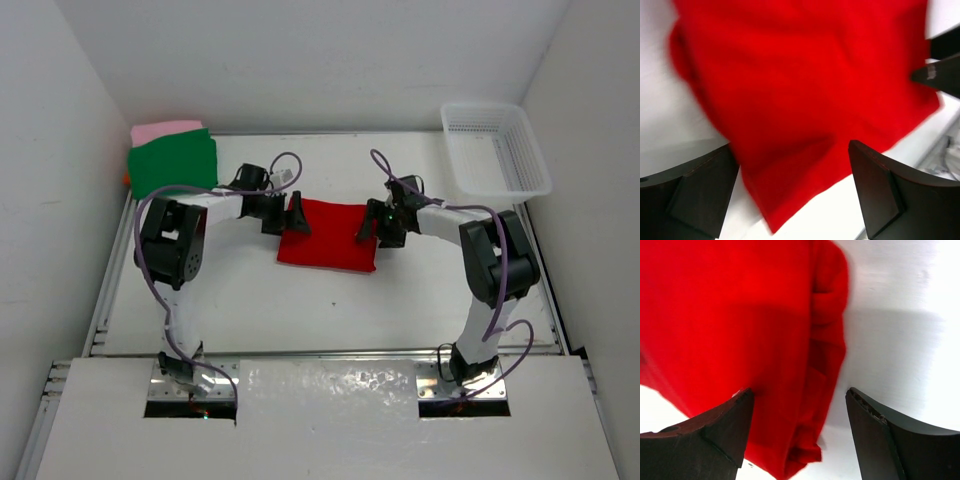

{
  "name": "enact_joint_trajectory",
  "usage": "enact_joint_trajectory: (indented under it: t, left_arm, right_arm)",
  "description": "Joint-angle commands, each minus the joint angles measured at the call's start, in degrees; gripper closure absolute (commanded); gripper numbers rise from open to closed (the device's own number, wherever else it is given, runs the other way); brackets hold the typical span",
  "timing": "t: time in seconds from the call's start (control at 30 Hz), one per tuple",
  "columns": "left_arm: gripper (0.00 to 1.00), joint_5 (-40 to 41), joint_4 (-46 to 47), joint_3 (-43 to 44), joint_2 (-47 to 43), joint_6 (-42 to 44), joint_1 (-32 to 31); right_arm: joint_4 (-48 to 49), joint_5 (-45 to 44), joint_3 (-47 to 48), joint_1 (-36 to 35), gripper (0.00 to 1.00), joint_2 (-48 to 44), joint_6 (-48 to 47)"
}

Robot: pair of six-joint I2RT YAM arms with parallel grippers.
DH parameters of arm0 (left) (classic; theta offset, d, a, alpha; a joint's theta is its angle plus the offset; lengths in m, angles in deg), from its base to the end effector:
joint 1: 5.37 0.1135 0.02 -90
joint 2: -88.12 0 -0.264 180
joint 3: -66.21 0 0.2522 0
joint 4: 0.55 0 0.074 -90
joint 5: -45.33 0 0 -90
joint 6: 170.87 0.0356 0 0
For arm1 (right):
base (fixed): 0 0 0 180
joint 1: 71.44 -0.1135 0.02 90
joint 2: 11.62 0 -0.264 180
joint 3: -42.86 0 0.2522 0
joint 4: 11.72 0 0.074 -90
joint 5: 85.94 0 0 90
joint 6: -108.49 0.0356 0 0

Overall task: Fold and stack the t-shirts
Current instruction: Put the neatly folded tshirt into the corner of the board with the left arm

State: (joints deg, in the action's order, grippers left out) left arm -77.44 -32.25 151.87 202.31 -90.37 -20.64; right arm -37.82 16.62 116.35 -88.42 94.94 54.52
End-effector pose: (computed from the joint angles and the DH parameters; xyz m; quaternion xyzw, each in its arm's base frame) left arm 0.3821 -0.1243 0.1436 0.1190 0.9224 -0.3191 0.1822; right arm 0.3443 0.1132 0.1356 0.1299 0.9498 0.2123 0.1894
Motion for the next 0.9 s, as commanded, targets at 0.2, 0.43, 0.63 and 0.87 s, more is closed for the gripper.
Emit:
enact_joint_trajectory:
  t: [0.2,0.43,0.63,0.87]
  left_arm:
    - [0.43,-8.00,1.14,-3.08,14.92,-2.90,-0.55]
    - [1.00,-7.04,0.71,-2.11,8.78,-1.84,3.22]
    - [1.00,7.09,-9.82,4.28,-2.65,7.29,6.30]
    - [1.00,25.98,-20.29,15.89,-5.03,21.00,9.11]
  right_arm:
    - [9.69,5.11,-5.93,-0.25,0.29,3.30,5.10]
    - [8.56,6.16,-7.16,0.88,0.29,0.06,4.75]
    - [-2.76,2.13,-3.31,3.35,0.27,-9.08,-2.62]
    - [-10.08,-1.31,2.94,3.70,0.27,-12.08,-7.38]
